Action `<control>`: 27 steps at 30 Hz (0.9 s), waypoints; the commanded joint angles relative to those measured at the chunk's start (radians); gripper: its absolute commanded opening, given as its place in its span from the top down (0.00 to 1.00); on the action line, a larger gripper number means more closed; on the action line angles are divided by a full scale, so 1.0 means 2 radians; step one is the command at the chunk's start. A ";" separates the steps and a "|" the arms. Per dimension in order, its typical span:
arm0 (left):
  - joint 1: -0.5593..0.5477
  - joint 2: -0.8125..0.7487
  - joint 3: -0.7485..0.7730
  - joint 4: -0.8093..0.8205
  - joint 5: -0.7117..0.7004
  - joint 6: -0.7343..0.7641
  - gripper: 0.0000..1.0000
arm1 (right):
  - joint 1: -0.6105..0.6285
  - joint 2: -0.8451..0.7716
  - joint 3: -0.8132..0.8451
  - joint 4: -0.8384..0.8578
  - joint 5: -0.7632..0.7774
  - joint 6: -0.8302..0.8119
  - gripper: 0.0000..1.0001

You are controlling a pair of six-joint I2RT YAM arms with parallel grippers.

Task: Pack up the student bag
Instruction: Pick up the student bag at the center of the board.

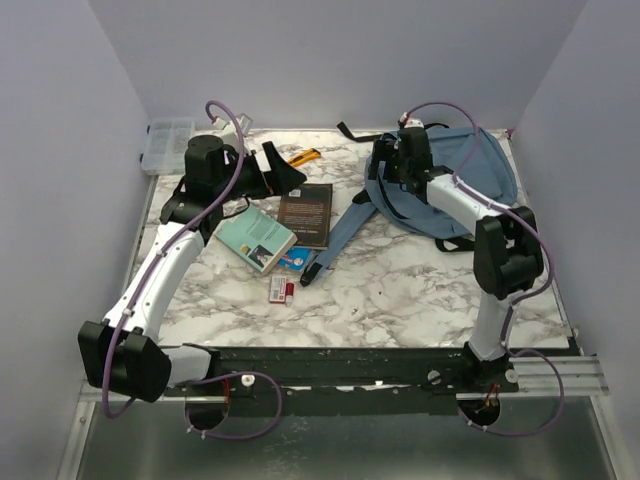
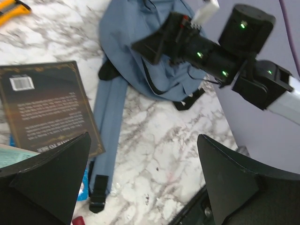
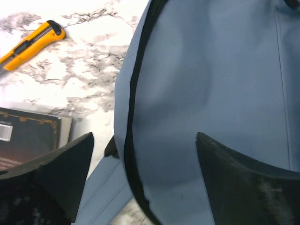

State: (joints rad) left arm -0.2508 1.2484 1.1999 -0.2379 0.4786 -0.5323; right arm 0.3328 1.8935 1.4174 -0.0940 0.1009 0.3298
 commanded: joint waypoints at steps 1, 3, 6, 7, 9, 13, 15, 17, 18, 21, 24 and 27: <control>-0.002 0.021 0.019 -0.017 0.079 -0.041 0.02 | 0.001 0.057 0.056 -0.007 0.021 -0.060 0.15; -0.002 0.028 0.021 -0.019 0.087 -0.048 0.02 | 0.003 0.071 0.068 -0.025 0.022 -0.073 0.26; -0.003 0.037 0.026 -0.028 0.092 -0.054 0.04 | 0.004 0.072 0.049 -0.016 0.018 -0.086 0.28; -0.003 0.040 0.026 -0.028 0.095 -0.056 0.04 | 0.005 0.071 0.043 -0.011 0.014 -0.095 0.28; -0.005 0.043 0.028 -0.028 0.101 -0.057 0.04 | 0.007 0.074 0.038 -0.009 0.016 -0.107 0.24; -0.012 0.045 0.030 -0.032 0.100 -0.054 0.04 | 0.015 0.092 0.046 -0.023 0.025 -0.141 0.22; -0.015 0.047 0.031 -0.033 0.099 -0.052 0.04 | 0.018 0.101 0.048 -0.020 0.047 -0.150 0.26; -0.016 0.047 0.033 -0.037 0.098 -0.050 0.04 | 0.018 0.110 0.063 -0.035 0.092 -0.160 0.67; -0.016 0.048 0.034 -0.040 0.096 -0.047 0.04 | 0.018 0.111 0.080 -0.058 0.121 -0.159 0.87; -0.018 0.045 0.035 -0.044 0.091 -0.043 0.04 | 0.012 0.060 0.069 -0.045 0.211 -0.218 0.99; -0.019 0.043 0.037 -0.045 0.093 -0.043 0.04 | -0.023 -0.016 0.060 -0.035 0.173 -0.299 0.99; -0.019 0.041 0.038 -0.044 0.099 -0.045 0.04 | -0.081 -0.048 0.144 -0.105 0.113 -0.291 1.00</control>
State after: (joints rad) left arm -0.2840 1.3407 1.2423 -0.3122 0.6468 -0.6273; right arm 0.3183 1.9640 1.5322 -0.2127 0.3500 -0.1528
